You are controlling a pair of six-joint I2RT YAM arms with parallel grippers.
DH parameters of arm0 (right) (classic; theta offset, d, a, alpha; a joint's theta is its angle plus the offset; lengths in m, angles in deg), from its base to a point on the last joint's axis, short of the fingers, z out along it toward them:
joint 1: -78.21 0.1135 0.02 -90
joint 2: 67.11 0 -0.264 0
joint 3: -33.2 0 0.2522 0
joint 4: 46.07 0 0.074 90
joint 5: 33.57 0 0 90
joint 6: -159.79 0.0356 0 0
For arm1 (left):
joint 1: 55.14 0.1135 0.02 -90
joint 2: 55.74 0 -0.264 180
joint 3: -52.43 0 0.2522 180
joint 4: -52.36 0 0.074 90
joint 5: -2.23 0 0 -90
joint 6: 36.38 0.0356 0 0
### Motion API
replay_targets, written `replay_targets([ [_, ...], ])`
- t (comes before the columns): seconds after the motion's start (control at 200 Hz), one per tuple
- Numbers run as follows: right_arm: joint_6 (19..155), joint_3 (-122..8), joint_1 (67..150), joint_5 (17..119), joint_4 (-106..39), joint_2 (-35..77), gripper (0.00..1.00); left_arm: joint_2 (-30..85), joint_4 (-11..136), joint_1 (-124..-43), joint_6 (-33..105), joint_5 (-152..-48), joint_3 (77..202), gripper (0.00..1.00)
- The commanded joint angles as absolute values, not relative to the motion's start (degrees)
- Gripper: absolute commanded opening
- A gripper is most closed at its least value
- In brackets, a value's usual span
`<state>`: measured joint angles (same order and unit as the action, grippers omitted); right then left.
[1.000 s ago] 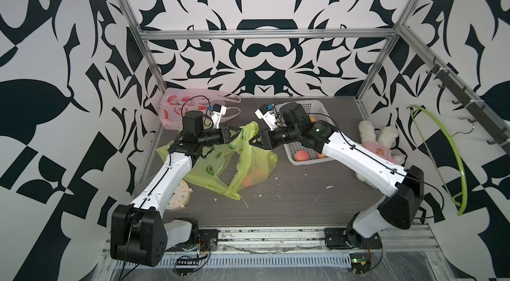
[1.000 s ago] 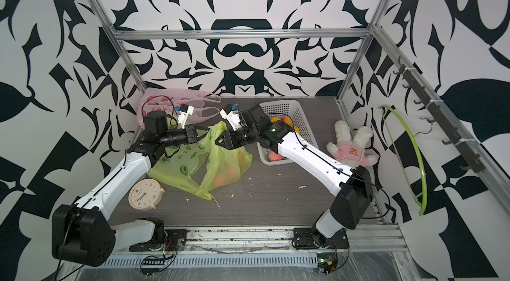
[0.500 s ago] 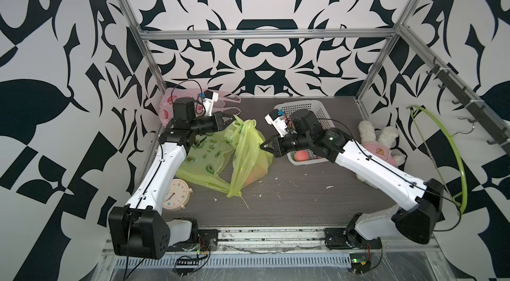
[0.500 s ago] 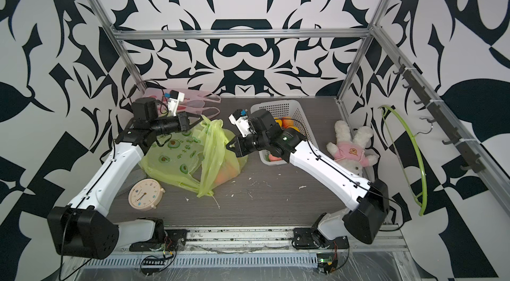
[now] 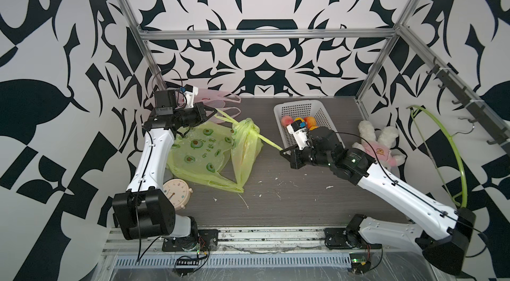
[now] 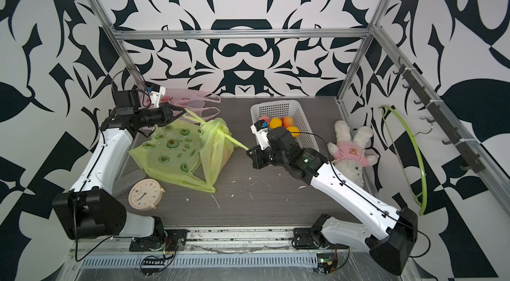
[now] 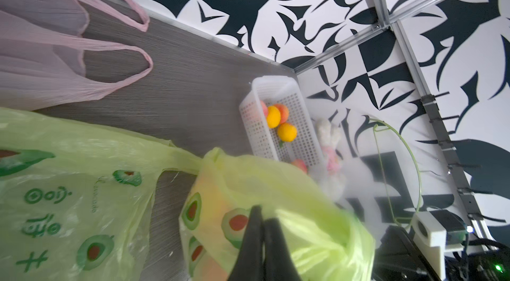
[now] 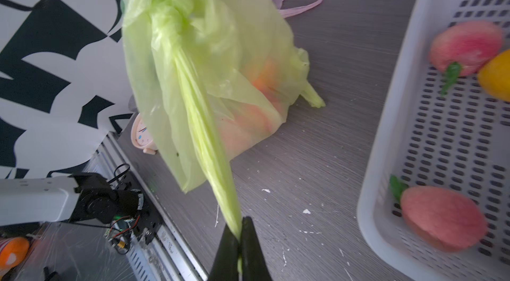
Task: Place the peach into a plastic bag & tie a knot
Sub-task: Tie the plastic bag at the center of the board, then place the plastic bag at the center of the board.
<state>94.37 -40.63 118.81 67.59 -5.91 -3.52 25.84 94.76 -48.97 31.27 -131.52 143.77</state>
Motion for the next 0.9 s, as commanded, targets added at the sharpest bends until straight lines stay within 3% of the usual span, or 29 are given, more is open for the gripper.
replay_targets([
  [0.0, 96.2, -38.3, 112.9, 64.5, 3.8, -6.2, 0.00, 27.8, 91.1, -43.7, 32.2, -117.4, 147.1, 0.00],
  [0.21, 96.0, -43.5, 106.3, 70.8, -1.3, -0.5, 0.00, 35.0, 77.5, -43.6, 20.8, -122.1, 151.7, 0.00],
  [0.51, 95.3, -68.1, 99.8, 70.7, -6.5, 22.8, 0.00, 56.8, 75.5, -51.0, 13.8, -118.3, 181.6, 0.00],
  [0.54, 95.3, -70.6, 99.3, 70.5, -6.5, 25.4, 0.00, 59.5, 77.1, -51.0, 13.4, -117.8, 185.2, 0.15],
  [0.58, 95.5, -74.3, 98.2, 71.6, -5.5, 29.5, 0.00, 62.8, 81.0, -51.2, 13.4, -116.3, 189.5, 0.43],
  [0.625, 95.3, -78.6, 97.2, 74.0, -3.8, 34.3, 0.15, 65.2, 84.6, -51.1, 14.5, -114.9, 192.6, 0.63],
  [0.665, 95.2, -81.4, 96.6, 75.7, -2.5, 38.0, 0.28, 66.1, 87.6, -51.1, 15.8, -112.9, 193.6, 0.75],
  [0.685, 95.1, -82.4, 96.5, 75.8, -1.9, 39.3, 0.35, 66.2, 88.7, -51.2, 16.4, -112.0, 193.4, 0.89],
  [0.715, 94.7, -83.7, 96.5, 75.6, -1.1, 41.1, 0.42, 65.5, 89.6, -51.2, 17.6, -110.8, 192.1, 0.98],
  [0.795, 93.8, -84.9, 96.4, 74.1, 0.2, 43.1, 0.50, 61.5, 90.9, -51.2, 19.8, -105.6, 185.4, 1.00],
  [0.895, 93.8, -83.7, 96.4, 73.4, -0.3, 42.2, 0.51, 55.3, 92.7, -51.3, 21.5, -100.6, 176.0, 1.00],
])
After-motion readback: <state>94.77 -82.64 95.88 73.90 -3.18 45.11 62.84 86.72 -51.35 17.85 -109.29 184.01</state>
